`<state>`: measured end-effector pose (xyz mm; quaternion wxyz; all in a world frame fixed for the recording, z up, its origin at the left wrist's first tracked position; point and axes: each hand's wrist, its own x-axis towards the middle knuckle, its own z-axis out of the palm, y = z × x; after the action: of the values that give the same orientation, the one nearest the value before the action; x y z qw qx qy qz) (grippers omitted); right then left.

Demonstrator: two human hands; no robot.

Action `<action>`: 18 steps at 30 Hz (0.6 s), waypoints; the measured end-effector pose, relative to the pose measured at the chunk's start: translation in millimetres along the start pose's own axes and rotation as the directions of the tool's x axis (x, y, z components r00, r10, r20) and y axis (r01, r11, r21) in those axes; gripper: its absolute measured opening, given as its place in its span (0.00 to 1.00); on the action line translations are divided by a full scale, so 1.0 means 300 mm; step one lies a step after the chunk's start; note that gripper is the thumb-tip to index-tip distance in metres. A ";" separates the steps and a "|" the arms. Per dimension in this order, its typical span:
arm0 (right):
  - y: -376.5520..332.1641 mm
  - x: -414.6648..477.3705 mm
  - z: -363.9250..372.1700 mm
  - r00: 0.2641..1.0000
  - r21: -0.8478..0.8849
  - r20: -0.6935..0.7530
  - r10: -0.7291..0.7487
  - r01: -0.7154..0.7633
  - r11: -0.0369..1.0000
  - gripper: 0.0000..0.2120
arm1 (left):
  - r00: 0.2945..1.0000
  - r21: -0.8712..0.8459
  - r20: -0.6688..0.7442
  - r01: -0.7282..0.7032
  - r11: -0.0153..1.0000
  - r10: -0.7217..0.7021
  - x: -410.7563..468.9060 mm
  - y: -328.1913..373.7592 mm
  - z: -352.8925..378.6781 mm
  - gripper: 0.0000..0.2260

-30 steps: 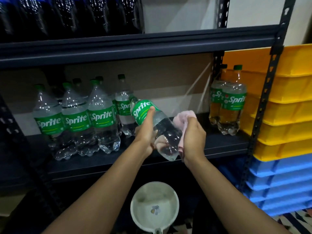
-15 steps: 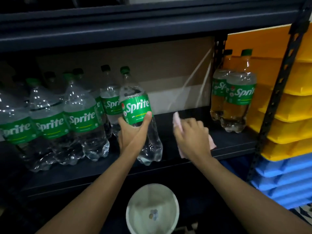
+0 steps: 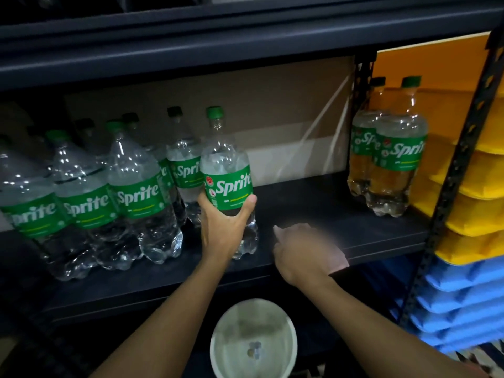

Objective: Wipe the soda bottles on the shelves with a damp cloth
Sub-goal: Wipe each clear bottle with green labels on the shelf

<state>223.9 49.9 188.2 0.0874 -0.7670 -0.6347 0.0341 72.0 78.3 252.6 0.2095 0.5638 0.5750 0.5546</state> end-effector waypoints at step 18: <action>-0.194 0.009 -0.122 0.970 0.723 -0.218 -0.111 0.237 0.649 0.24 | 0.969 0.069 0.247 -0.048 0.996 0.030 -0.008 -0.238 -0.152 0.22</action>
<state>174.0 59.8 234.6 0.4441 -0.5997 -0.6274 0.2224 3.5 75.7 203.0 0.2469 0.6469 0.5537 0.4626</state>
